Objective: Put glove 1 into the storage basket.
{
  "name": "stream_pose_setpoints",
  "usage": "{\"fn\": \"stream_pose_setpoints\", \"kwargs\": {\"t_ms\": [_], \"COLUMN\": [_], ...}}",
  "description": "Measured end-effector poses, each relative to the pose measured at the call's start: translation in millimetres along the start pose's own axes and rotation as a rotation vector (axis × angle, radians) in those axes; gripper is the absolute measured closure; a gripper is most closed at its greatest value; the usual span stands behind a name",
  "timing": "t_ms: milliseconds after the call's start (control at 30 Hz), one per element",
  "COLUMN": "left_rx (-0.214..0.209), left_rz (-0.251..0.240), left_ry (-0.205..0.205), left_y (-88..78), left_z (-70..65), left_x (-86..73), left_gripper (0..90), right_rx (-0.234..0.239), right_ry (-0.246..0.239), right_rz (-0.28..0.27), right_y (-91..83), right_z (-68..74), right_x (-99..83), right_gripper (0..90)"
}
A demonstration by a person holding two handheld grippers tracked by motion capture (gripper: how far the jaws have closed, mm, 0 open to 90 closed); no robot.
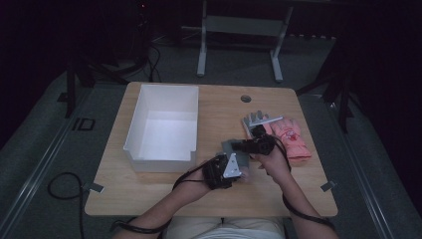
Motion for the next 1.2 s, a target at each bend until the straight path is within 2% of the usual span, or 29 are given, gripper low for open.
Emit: {"fn": "stream_pose_setpoints", "kwargs": {"t_ms": [67, 267, 400, 500, 700, 833, 1000, 1200], "left_rx": [0.008, 0.034, 0.052, 0.063, 0.062, 0.071, 0.087, 0.117], "left_rz": [-0.001, 0.002, 0.012, 0.018, 0.045, 0.064, 0.085, 0.104], "left_ry": [0.016, 0.058, 0.078, 0.076, 0.087, 0.090, 0.090, 0.084], "left_y": [-9.6, -33.1, -46.9, -56.4, -73.4, -87.0, -102.9, -117.0], "left_z": [4.9, 24.9, 39.0, 49.9, 72.4, 85.4, 101.4, 113.4], "left_x": [7.6, 22.5, 25.7, 24.7, 16.9, 10.5, -4.2, -24.1], "left_gripper": [69.8, 69.8, 69.8, 69.8, 69.7, 69.7, 69.5, 69.5], "right_rx": [0.003, 0.007, 0.005, 0.007, 0.011, 0.044, 0.074, 0.089], "right_ry": [-0.019, -0.053, -0.077, -0.091, -0.121, -0.131, -0.154, -0.176], "right_rz": [-0.020, -0.056, -0.074, -0.078, -0.081, -0.091, -0.107, -0.107], "right_y": [-9.4, -23.3, -24.5, -21.3, -10.2, -0.8, 14.0, 35.8], "right_z": [4.0, 12.4, 18.8, 23.8, 38.1, 47.6, 60.8, 77.2], "right_x": [11.1, 40.7, 61.5, 76.3, 105.4, 122.7, 140.8, 157.4], "right_gripper": [72.1, 72.1, 72.1, 72.1, 72.1, 72.1, 72.1, 72.2]}}
Point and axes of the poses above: each handheld gripper's, and its own axes: y roughly forward along the jaws, x roughly out of its top, z roughly to its left, the point moved 3 cm from there along y, roughly forward along the jaws, and after that the axes turned 1 degree about -y, right-handed, at the moved point
